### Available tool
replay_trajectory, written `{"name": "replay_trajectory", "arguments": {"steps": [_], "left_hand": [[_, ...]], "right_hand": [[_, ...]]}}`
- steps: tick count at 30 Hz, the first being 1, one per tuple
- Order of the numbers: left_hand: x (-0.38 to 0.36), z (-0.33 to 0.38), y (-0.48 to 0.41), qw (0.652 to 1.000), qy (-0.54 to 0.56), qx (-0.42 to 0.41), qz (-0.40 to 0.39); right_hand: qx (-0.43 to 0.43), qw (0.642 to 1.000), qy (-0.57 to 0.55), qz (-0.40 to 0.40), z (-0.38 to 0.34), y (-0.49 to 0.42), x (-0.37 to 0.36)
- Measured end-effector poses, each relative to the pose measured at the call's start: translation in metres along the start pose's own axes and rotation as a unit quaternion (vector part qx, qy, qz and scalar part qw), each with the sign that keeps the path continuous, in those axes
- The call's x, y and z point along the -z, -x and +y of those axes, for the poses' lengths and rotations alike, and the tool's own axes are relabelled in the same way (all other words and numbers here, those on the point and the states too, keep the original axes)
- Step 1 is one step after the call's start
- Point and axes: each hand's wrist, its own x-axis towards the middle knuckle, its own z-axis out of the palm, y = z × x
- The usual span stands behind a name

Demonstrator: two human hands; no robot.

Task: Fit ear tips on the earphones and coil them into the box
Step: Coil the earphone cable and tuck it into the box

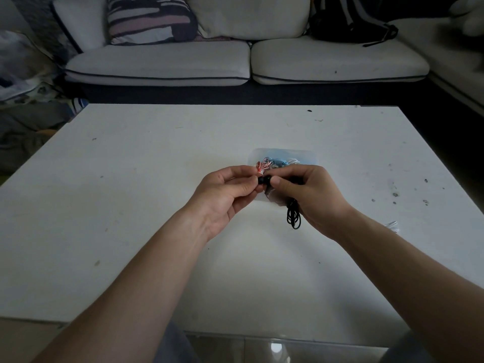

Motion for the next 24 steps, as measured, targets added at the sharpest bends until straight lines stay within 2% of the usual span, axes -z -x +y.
{"name": "replay_trajectory", "arguments": {"steps": [19, 24], "left_hand": [[0.0016, -0.0082, -0.0057, 0.999, -0.021, 0.001, 0.030], [0.0010, -0.0064, -0.0049, 0.999, -0.001, 0.011, 0.031]], "right_hand": [[0.005, 0.999, 0.044, 0.015, 0.0045, 0.0020, -0.0053], [0.003, 1.000, 0.019, 0.012, 0.0039, 0.0023, -0.0055]]}}
